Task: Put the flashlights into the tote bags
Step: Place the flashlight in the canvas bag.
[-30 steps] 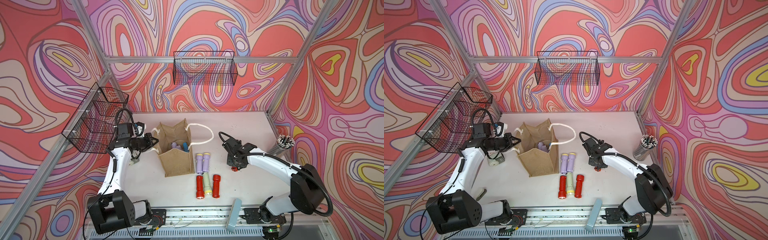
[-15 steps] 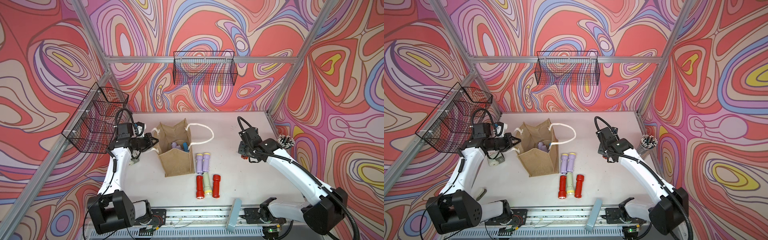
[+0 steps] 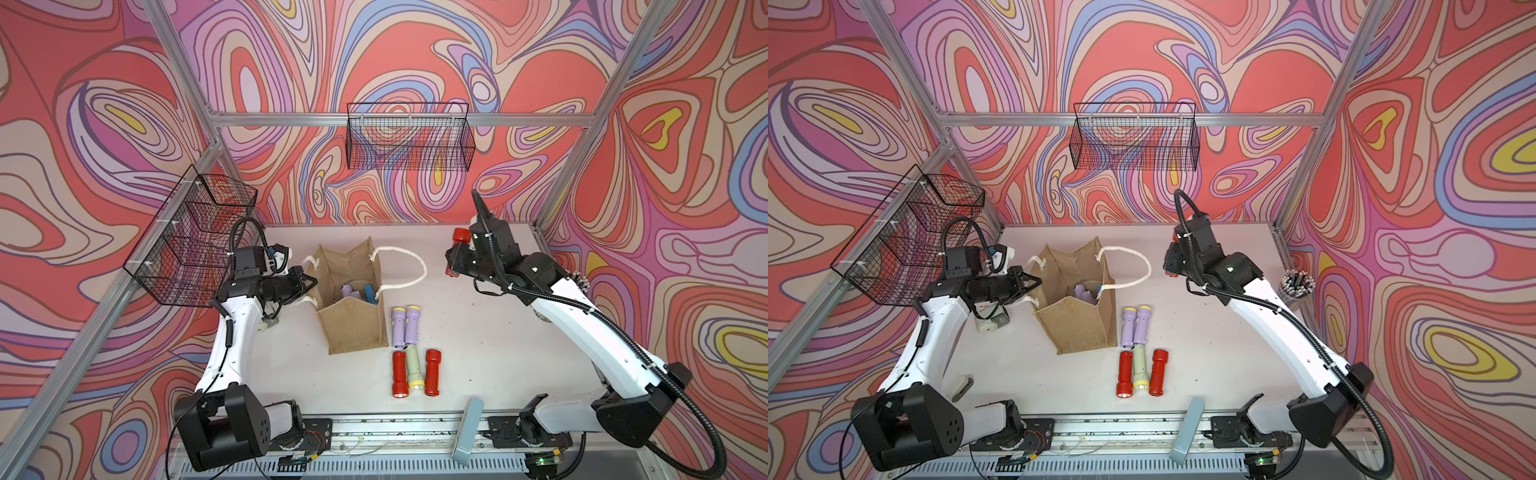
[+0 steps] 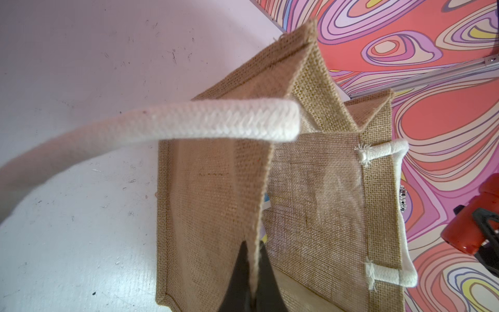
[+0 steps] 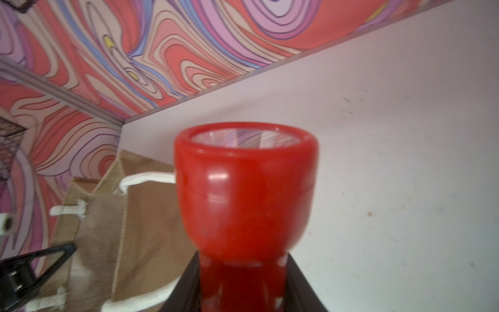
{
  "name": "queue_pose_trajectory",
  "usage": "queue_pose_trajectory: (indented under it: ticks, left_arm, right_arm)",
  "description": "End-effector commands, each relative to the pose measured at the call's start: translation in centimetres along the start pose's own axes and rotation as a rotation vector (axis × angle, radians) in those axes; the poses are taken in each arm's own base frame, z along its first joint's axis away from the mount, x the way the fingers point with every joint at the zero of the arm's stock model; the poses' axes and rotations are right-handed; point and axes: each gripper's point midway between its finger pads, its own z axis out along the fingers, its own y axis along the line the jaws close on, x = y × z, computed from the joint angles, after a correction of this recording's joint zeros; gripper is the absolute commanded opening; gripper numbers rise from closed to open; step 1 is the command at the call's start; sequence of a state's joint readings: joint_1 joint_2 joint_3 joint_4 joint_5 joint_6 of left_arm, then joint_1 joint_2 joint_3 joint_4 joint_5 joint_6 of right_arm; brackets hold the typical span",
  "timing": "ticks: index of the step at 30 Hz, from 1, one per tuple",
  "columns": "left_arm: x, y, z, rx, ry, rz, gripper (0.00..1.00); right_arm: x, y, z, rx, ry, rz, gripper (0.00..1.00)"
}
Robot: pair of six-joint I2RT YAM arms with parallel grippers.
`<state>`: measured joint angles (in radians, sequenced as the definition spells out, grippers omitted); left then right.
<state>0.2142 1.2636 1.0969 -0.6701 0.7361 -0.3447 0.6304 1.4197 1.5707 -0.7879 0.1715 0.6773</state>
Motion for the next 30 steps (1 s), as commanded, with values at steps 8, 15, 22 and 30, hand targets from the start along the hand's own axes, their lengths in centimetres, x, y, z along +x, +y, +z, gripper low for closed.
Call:
queue_pose_trajectory:
  ticks: [8,15,22,30]
  left_arm:
    - [0.2,-1.0,-0.4,0.049,-0.003,0.011,0.00]
    - [0.1,-1.2,-0.5,0.058,-0.007,0.014,0.00]
    - [0.2,-1.5,-0.4,0.077,-0.001,0.015,0.00]
    - [0.2,-1.6,-0.5,0.081,-0.001,0.015,0.00]
  right_arm:
    - [0.8,15.9,2.7,-0.398,0.013,-0.149,0.17]
    - [5.5,20.4,6.9,-0.506,0.136,-0.196,0.17]
    - [11.1,19.7,11.6,-0.466,0.292,-0.224,0.17]
    - [16.7,15.9,14.5,-0.329,0.435,-0.278,0.16]
